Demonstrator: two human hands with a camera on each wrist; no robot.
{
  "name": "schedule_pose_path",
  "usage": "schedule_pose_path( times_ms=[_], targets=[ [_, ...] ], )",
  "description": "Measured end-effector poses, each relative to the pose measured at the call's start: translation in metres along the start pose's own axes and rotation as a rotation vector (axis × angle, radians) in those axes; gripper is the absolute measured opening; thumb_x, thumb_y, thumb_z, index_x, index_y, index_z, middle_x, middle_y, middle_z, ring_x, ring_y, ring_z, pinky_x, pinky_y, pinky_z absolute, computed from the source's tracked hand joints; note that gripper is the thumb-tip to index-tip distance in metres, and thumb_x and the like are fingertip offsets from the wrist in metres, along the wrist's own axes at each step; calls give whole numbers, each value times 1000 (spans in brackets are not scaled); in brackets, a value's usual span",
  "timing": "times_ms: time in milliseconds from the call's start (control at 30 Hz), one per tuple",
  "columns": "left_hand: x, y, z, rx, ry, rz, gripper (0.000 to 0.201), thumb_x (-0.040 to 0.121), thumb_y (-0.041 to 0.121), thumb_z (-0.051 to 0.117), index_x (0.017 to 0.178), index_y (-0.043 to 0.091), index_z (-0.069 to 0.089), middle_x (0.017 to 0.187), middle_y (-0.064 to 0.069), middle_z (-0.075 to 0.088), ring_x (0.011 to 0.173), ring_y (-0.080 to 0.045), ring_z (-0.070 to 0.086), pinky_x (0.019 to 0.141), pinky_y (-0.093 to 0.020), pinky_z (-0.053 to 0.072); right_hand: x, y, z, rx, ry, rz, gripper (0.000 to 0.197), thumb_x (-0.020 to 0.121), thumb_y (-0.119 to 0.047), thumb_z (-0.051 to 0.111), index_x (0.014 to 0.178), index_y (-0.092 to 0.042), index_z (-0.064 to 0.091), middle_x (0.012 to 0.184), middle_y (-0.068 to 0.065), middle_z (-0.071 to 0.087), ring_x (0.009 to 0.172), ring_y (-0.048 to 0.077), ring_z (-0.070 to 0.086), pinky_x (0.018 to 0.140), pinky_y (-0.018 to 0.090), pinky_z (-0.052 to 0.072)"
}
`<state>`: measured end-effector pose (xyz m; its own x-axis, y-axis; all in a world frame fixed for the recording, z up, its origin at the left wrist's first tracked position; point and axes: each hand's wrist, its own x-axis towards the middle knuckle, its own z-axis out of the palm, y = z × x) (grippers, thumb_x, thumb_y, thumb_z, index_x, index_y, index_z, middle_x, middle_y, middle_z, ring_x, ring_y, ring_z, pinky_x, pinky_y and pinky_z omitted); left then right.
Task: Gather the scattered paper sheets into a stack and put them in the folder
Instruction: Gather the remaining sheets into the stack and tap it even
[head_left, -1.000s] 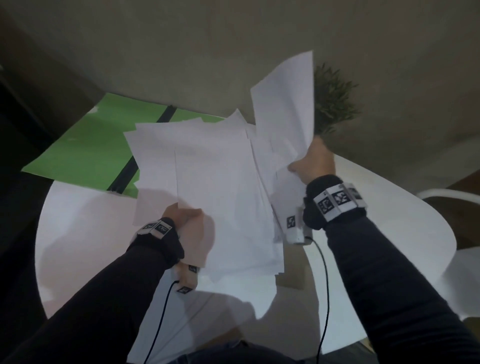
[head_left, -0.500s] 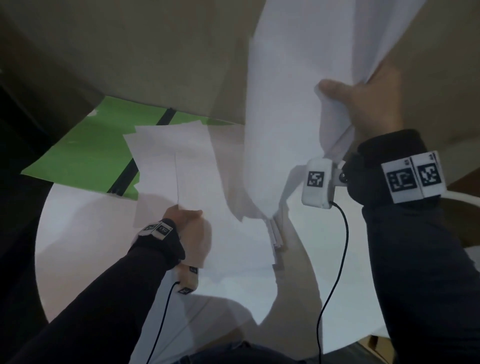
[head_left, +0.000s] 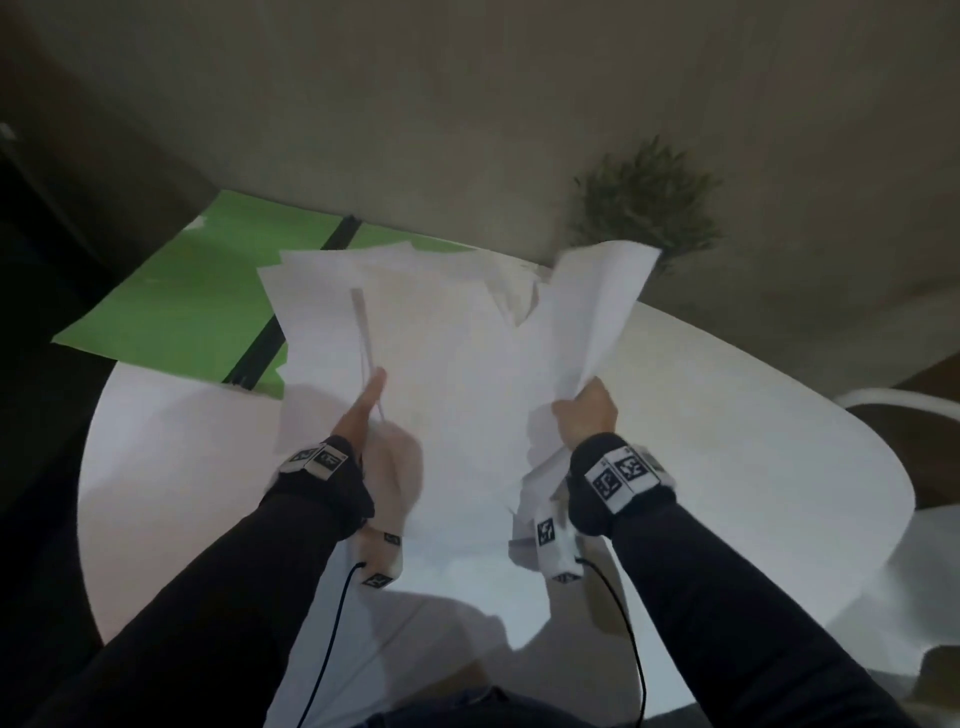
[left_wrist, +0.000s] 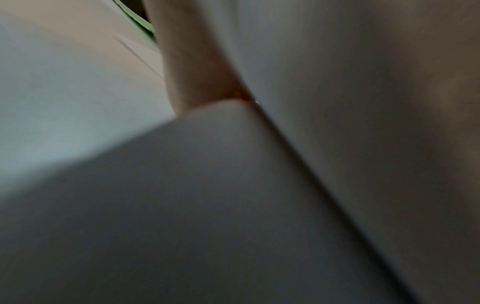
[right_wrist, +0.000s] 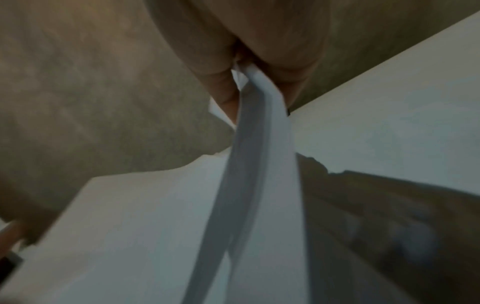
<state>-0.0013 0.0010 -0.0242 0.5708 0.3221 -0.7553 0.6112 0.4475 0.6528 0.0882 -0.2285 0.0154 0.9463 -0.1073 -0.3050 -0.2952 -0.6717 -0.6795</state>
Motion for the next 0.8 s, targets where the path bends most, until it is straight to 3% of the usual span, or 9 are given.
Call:
schedule_pose_path(
  times_ms=[100,167,233,367,467,567,633,700,800],
  targets=[
    [3,-2,-2,137,34,48,87,65,68,67,124,4,55,123,-17,59,116,-34,55,103,-44,41,-2,4,4,-45,-24,-9,29,91,-4,47,118,2,52,122,19,58,112,34,55,77,27,40],
    [12,-5,-4,273,58,97,53,68,40,79,100,0,64,99,-18,67,103,-34,62,91,-42,50,-2,-2,-3,7,23,-28,29,93,-9,49,119,3,54,122,19,59,112,34,55,82,29,42],
    [18,-9,-5,346,77,129,29,73,18,78,93,1,64,102,-21,67,103,-36,63,94,-46,50,-1,-14,-16,79,120,-88,30,94,-15,50,118,3,56,121,20,60,112,35,56,89,32,43],
    [10,-6,-4,323,29,138,15,76,8,75,78,7,61,98,-18,65,97,-34,61,97,-46,47,-3,-59,-51,370,323,-287,28,92,-14,56,117,-2,60,114,14,65,106,28,61,94,35,48],
    [8,-6,-4,296,3,141,15,74,0,74,76,6,60,80,-13,63,87,-31,60,91,-43,49,-9,-93,-78,822,252,-413,24,88,-7,62,112,-7,58,102,2,65,96,17,63,89,27,52],
    [8,-6,-5,256,-7,136,17,75,-7,69,74,5,57,74,-13,61,75,-28,58,85,-40,48,-2,-98,-76,1028,16,-363,37,86,2,62,121,-3,50,106,3,62,92,12,63,83,21,54],
    [9,-6,-6,247,0,128,19,81,-7,63,72,7,54,59,-8,64,65,-27,56,74,-31,49,6,-81,-55,878,-229,-251,46,84,5,63,128,1,50,116,10,63,94,17,64,81,25,55],
    [1,-3,-4,178,-21,121,28,95,5,49,67,10,50,36,2,57,53,-20,56,54,-21,47,17,-51,-30,471,-366,-144,47,80,-2,69,125,-1,55,120,14,63,100,25,63,87,35,53],
    [1,1,-4,-14,-161,37,59,90,57,43,77,4,64,58,-10,66,53,-25,64,52,-26,52,24,-8,1,-111,-342,-88,46,75,-17,74,116,-4,58,108,10,64,100,28,61,80,28,48]
  ],
)
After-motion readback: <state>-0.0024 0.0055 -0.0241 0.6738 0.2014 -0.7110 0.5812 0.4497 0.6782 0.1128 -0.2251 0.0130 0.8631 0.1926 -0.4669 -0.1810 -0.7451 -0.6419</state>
